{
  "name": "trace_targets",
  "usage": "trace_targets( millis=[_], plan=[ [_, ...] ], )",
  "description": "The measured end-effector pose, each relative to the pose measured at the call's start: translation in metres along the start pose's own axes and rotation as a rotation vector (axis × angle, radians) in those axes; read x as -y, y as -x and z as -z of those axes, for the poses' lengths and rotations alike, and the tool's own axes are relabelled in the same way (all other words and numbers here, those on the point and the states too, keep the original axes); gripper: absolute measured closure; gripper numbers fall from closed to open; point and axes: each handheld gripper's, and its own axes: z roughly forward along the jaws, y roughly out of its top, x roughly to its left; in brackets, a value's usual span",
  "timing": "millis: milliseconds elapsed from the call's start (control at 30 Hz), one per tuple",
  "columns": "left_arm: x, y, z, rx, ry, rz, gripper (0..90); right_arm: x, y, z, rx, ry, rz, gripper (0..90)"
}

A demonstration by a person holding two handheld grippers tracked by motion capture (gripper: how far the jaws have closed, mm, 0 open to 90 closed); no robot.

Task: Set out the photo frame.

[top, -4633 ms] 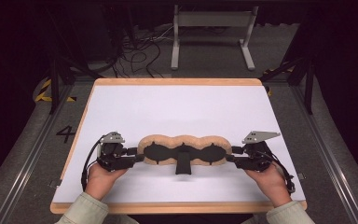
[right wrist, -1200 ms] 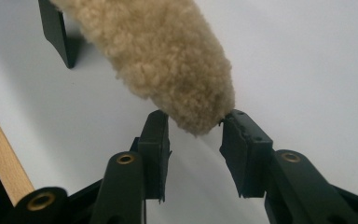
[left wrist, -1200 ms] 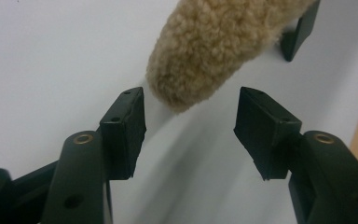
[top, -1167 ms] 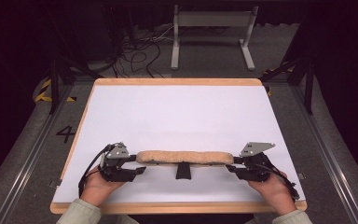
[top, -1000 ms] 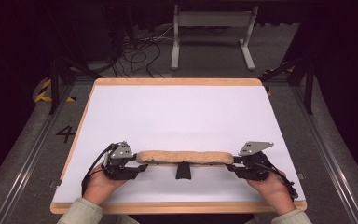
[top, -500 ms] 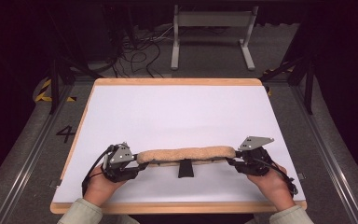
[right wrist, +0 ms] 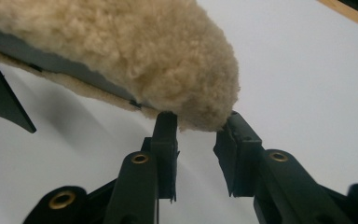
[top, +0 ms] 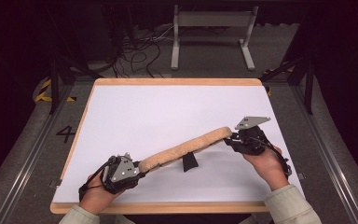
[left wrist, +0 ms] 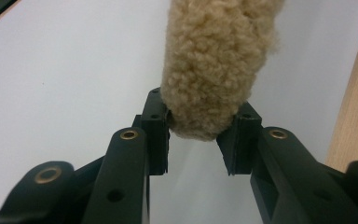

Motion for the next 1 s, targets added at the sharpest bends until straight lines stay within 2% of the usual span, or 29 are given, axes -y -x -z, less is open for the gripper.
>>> trace_targets(
  millis=[200,433,567,600,633,733,800,1000],
  plan=[
    [-0.002,0.006,0.004,-0.001,0.009,-0.008,67.0,-0.014,0.012,-0.022,-0.035,0.008,-0.010,68.8],
    [0.000,0.008,-0.002,0.006,-0.016,-0.009,66.9,-0.026,0.022,-0.049,-0.068,-0.002,0.004,68.9],
    [0.003,0.006,-0.011,0.019,-0.052,0.000,66.8,-0.024,0.027,-0.073,-0.096,-0.051,-0.005,68.8],
    [0.004,0.007,-0.013,0.035,-0.062,0.011,66.8,-0.023,0.028,-0.079,-0.095,-0.070,-0.004,68.8],
    [0.004,0.006,-0.015,0.044,-0.053,0.011,66.7,-0.022,0.028,-0.084,-0.091,-0.075,0.001,68.6],
    [0.003,0.007,-0.016,0.070,-0.052,0.018,66.5,-0.024,0.028,-0.088,-0.086,-0.061,-0.004,67.8],
    [0.003,0.010,-0.019,0.074,-0.055,-0.002,66.1,-0.024,0.028,-0.088,-0.085,-0.056,-0.007,66.6],
    [0.002,0.012,-0.019,0.082,-0.054,-0.025,64.9,-0.023,0.025,-0.086,-0.080,-0.057,-0.007,62.4]
  ],
)
